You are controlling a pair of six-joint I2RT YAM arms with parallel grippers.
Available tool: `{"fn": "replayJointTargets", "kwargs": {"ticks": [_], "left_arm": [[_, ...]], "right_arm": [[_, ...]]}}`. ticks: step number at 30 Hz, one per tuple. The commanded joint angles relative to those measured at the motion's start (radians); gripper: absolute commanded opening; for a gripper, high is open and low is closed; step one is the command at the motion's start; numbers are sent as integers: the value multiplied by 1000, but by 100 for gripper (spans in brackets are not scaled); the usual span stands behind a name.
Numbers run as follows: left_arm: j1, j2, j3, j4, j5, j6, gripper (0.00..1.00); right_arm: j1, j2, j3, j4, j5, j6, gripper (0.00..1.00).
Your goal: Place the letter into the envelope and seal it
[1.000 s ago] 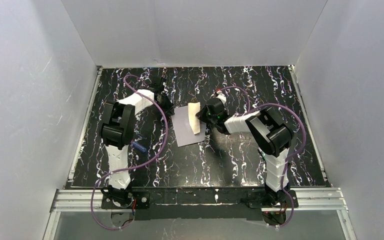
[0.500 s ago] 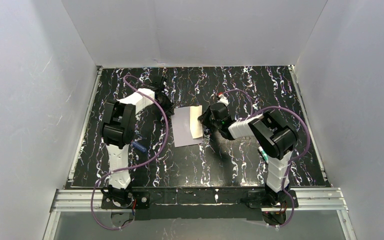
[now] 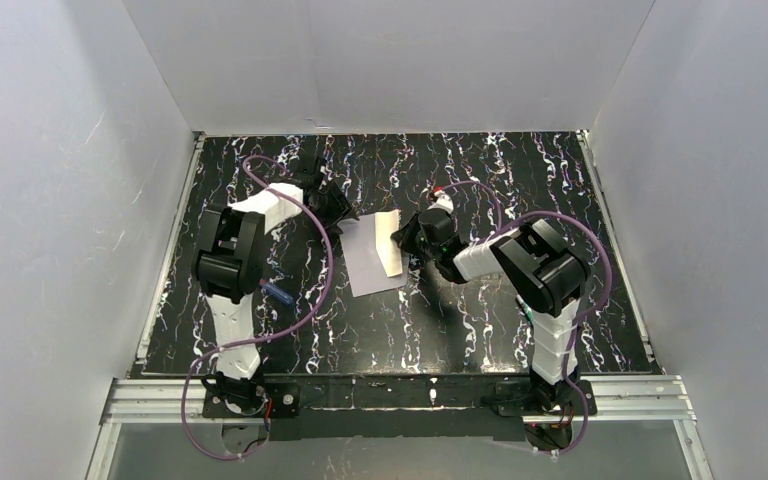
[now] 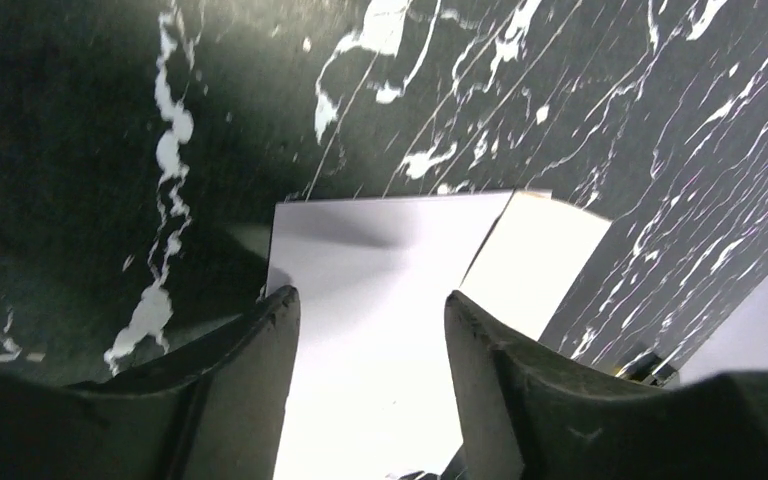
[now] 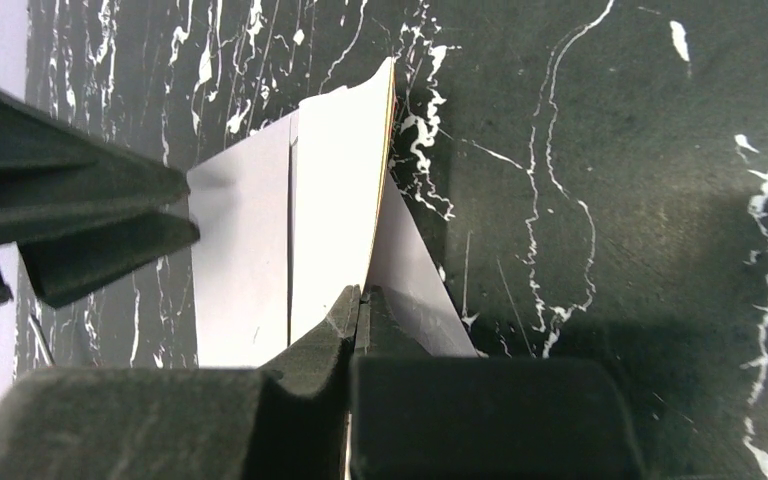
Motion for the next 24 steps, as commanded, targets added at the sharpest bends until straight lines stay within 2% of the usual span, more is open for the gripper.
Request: {"fn": "replayJointTargets", "kwargs": {"ticks": [1, 4, 8, 15, 19, 24], "left_arm": [[-7, -128, -73, -108, -26, 77, 59], [-7, -211, -163, -93, -56, 83, 65], [-7, -220, -240, -147, -30, 56, 62], [-19, -140, -333, -62, 151, -103, 43], [-31, -92, -341, -5, 155, -211, 31], [-41, -69, -294, -30, 53, -224, 19]], "right_arm": [[11, 66, -4, -95, 8, -3, 1], [6, 59, -5, -113, 17, 6, 1], [3, 49, 3, -157, 31, 20, 1], [2, 37, 61, -355, 33, 113, 1], [2, 32, 66, -394, 24, 140, 1], [2, 33, 59, -415, -44, 116, 1]]}}
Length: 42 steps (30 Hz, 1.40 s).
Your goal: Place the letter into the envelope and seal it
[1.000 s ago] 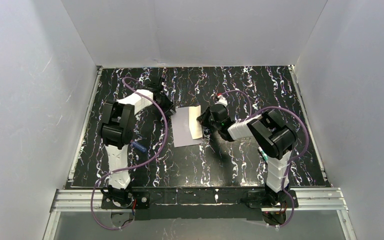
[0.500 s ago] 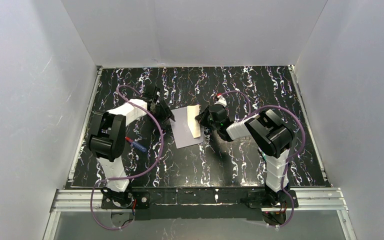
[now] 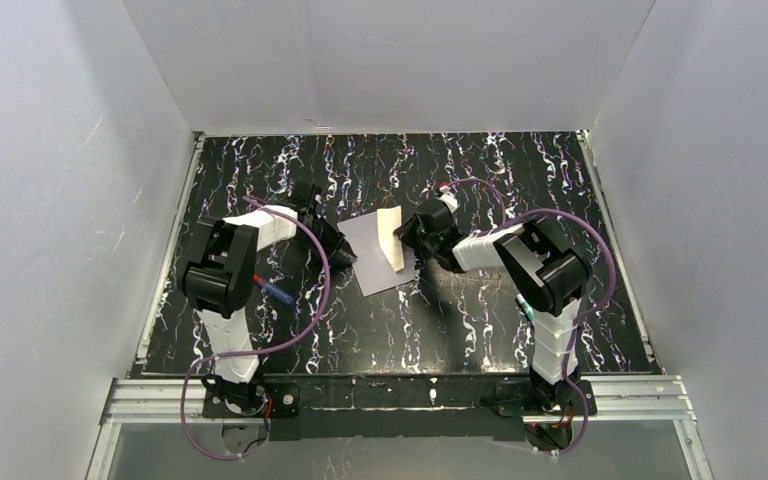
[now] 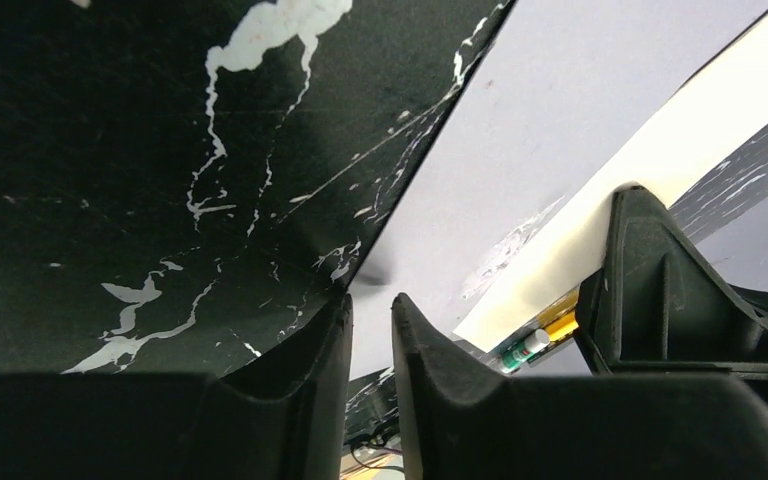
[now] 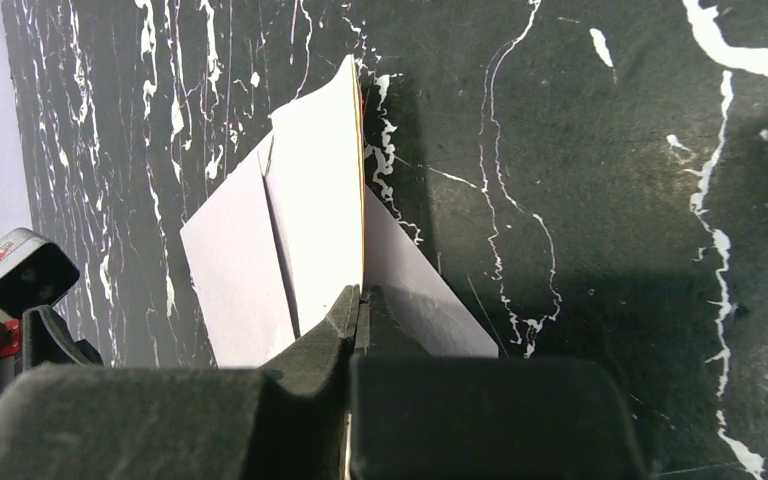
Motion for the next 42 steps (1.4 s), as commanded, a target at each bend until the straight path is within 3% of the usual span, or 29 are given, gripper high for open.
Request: {"fn": "replayJointTargets", "kwargs": {"ticks": [1, 6, 20, 29, 32, 42], "left_arm": [[-32, 81, 3, -24, -146, -41, 18], [-31, 98, 29, -60, -207, -45, 12], [-31, 111, 56, 11, -234, -82, 16], [-31, 85, 32, 44, -308, -130, 9], [-31, 82, 22, 58, -327, -142, 8], [-31, 106, 31, 103, -289, -108, 9]], "right_arm": [[17, 25, -31, -241, -86, -45, 1], [6, 8, -33, -308, -124, -88, 1], [-9, 47, -10, -338, -310, -145, 1], [-12, -70, -152, -313, -97, -155, 1], [-11, -79, -160, -308, -100, -146, 1], [-9, 35, -93, -252, -337, -200, 1]]}}
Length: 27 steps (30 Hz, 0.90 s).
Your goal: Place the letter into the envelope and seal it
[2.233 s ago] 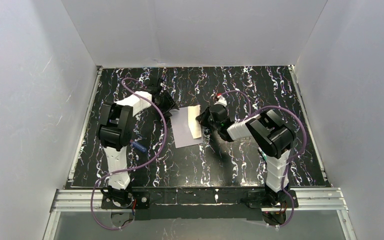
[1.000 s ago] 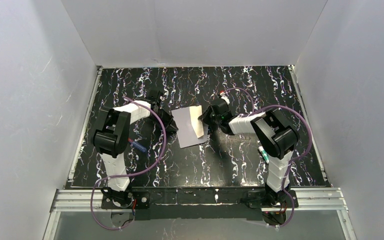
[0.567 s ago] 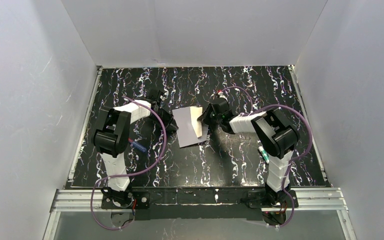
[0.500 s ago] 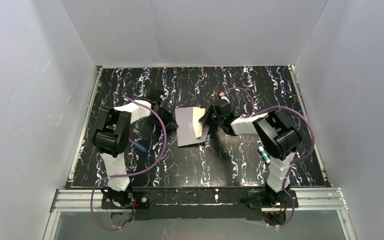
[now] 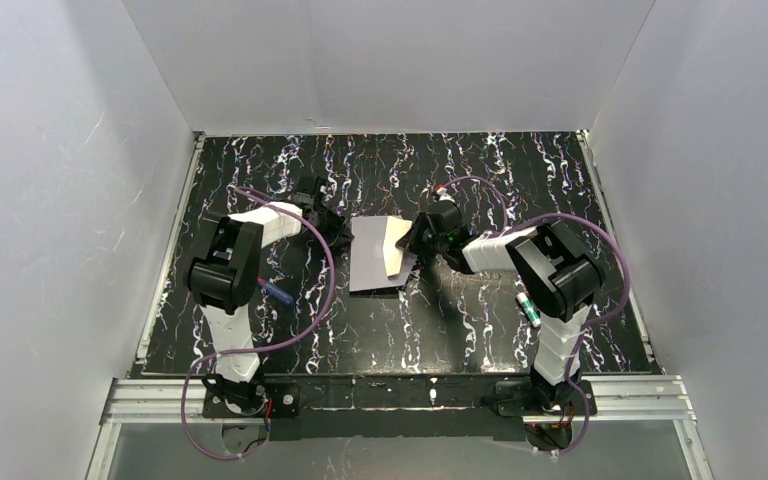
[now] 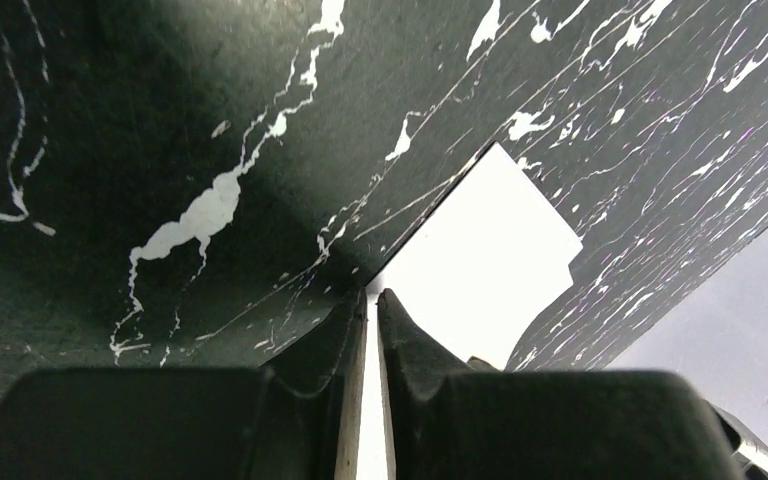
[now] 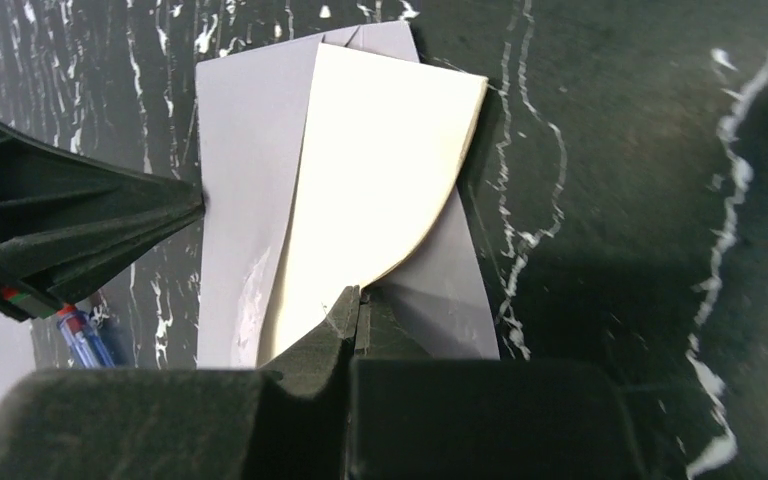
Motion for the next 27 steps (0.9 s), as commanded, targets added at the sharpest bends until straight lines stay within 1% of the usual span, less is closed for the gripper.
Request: {"fn": "replayJointTargets", "kwargs": {"ticks": [1, 5, 10, 12, 14, 17, 19, 23, 27], "left_arm": [[-7, 73, -12, -52, -75, 52, 10], [-7, 69, -24, -55, -69, 75, 11], [-6, 48, -2, -91, -96, 155, 13], [-4, 30, 6, -63, -80, 206, 16], [-3, 14, 28, -65, -72, 252, 21], [0, -22, 49, -36, -52, 324, 29], [1, -42, 65, -31, -44, 362, 32], [0, -81, 71, -1, -63, 418, 33], [3, -94, 60, 79, -8, 450, 25]], "right_arm": [[23, 124, -21, -159, -159, -61, 1], [22, 122, -9, -178, -140, -79, 1], [20, 78, -10, -260, 1, -125, 1], [18, 62, -21, -271, 68, -133, 1], [17, 57, -27, -270, 103, -140, 1], [17, 57, -61, -200, 131, -160, 1], [17, 63, -69, -172, 144, -166, 1], [17, 57, -74, -145, 163, -180, 1], [17, 42, -77, -137, 186, -194, 1]]}}
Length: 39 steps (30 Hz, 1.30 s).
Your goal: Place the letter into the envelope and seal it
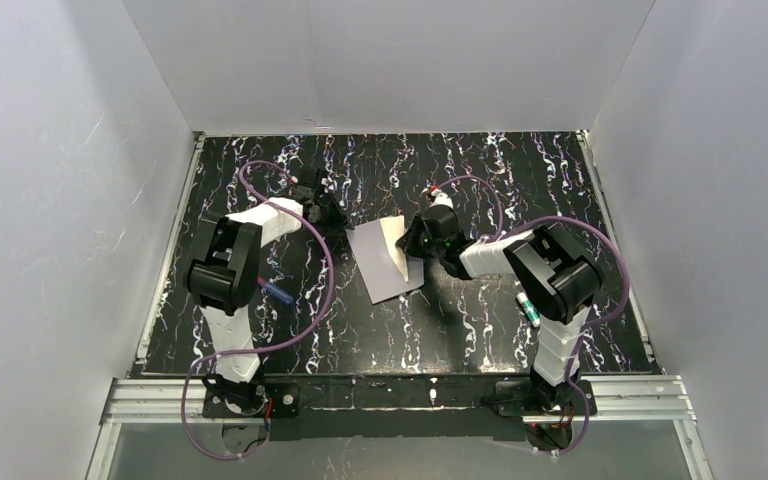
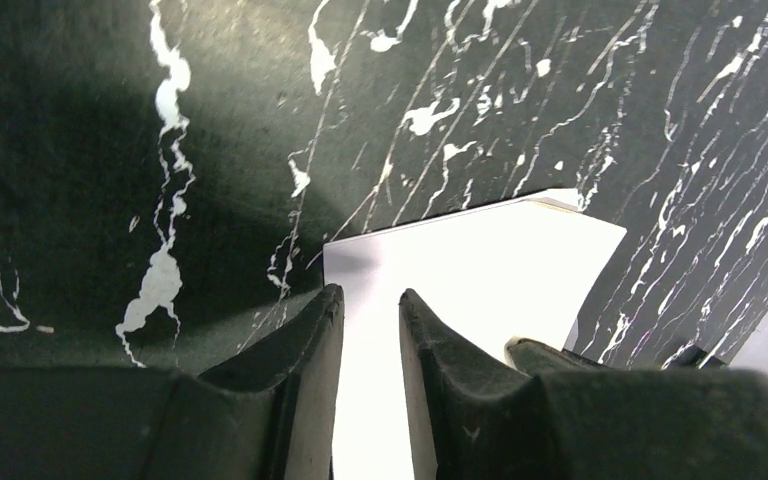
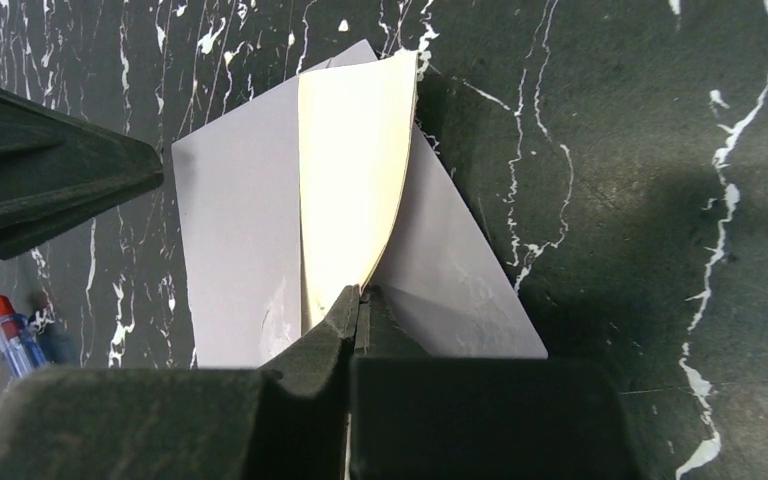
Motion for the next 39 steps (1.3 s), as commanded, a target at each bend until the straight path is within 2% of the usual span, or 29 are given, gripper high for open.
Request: {"fn": "replayJointTargets", "kwargs": {"ticks": [1, 9, 11, 15, 20, 28, 30, 33, 39], "left_arm": [[3, -89, 5, 78, 29, 76, 24], [3, -120, -48, 170, 65, 93, 8], [3, -109, -51, 184, 112, 107, 5], [3, -12, 2, 116, 198, 124, 2], [3, 100, 81, 35, 220, 134, 1], [4, 200, 176, -154, 102, 121, 0], [5, 206, 154, -148, 85, 58, 0], [5, 218, 148, -161, 65, -3, 0], [7, 230, 150, -162, 44, -40, 0]], "right_arm": [[-7, 33, -63, -208, 116, -85, 1], [-6, 40, -92, -130, 153, -121, 1], [-6, 37, -101, -106, 156, -131, 1], [-6, 21, -114, -60, 134, -141, 1], [-6, 16, -114, -50, 99, -145, 1], [-7, -1, -152, -19, -47, -177, 1], [-9, -19, -180, -8, -104, -190, 1], [-10, -50, -215, -9, -111, -200, 1], [-19, -54, -242, 7, -112, -200, 1]]}}
